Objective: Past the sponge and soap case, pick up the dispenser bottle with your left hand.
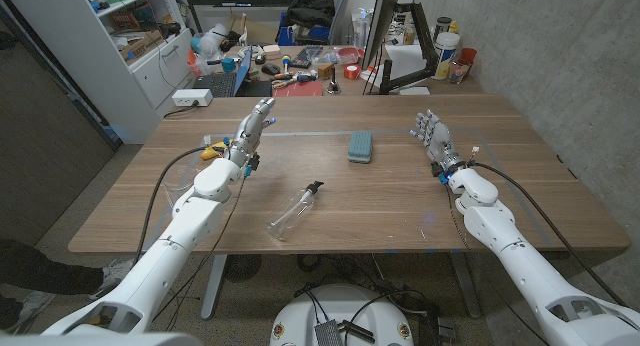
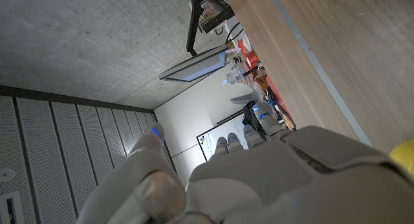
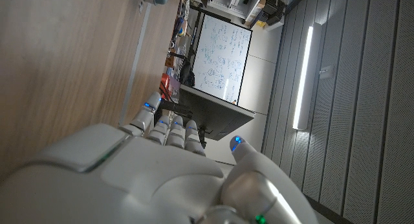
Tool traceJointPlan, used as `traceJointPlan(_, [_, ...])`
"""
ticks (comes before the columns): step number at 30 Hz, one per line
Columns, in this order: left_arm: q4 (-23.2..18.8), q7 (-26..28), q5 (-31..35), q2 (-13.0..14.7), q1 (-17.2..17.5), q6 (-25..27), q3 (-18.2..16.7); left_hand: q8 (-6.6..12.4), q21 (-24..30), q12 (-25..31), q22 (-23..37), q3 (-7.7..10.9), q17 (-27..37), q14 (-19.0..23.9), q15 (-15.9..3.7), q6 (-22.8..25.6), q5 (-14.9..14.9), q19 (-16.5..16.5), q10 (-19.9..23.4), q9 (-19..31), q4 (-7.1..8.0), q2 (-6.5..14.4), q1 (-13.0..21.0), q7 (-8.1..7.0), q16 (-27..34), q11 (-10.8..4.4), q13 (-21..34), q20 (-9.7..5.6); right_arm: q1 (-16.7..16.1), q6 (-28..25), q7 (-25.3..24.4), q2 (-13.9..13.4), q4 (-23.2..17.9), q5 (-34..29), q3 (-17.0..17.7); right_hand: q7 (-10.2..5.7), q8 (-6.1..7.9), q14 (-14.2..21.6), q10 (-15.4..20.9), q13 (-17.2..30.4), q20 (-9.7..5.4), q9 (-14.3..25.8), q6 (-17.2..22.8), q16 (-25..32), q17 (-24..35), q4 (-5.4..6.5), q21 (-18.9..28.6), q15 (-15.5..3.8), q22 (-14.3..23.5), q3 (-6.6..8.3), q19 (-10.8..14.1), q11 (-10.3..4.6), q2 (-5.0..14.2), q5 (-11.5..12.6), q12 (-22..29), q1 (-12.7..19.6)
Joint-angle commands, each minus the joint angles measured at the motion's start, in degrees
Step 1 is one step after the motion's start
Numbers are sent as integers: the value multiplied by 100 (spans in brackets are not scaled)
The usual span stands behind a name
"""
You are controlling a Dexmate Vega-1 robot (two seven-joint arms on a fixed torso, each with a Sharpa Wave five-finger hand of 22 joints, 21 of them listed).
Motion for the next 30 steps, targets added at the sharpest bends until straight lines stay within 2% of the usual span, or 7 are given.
traceJointPlan(1, [-490, -118, 468, 143, 139, 248, -70, 36, -24, 18, 14, -15, 19, -412, -48, -1131, 17, -394, -223, 14, -72, -46, 99, 15, -6, 49, 18, -88, -82, 15, 83, 68, -4, -8, 124, 6, 37, -42, 29, 16, -712, 26, 36, 26, 23, 7, -17, -84, 15, -19, 45, 2, 482, 40, 28, 18])
traceJointPlan(15, [-861, -431, 703, 381, 168, 338, -103, 9, -96, -29, 17, -99, 27, -464, -30, -1199, 14, -378, -309, 22, -211, -241, 244, 113, -54, 113, 30, -78, -132, 45, 74, 117, -16, -12, 181, 12, 40, -36, 39, 15, -703, 26, 42, 25, 19, 11, -47, -81, 15, -29, 64, 1, 475, 43, 33, 14])
traceJointPlan(30, [-1202, -578, 922, 593, 247, 300, -162, 16, -143, -26, 20, -162, 32, -437, -13, -1180, 21, -341, -301, 27, -295, -360, 345, 196, -59, 164, 37, -68, -171, 68, 50, 141, -37, -22, 209, 14, 41, -25, 48, 15, -703, 26, 45, 23, 14, 15, -87, -78, 16, -37, 84, 5, 470, 50, 36, 11])
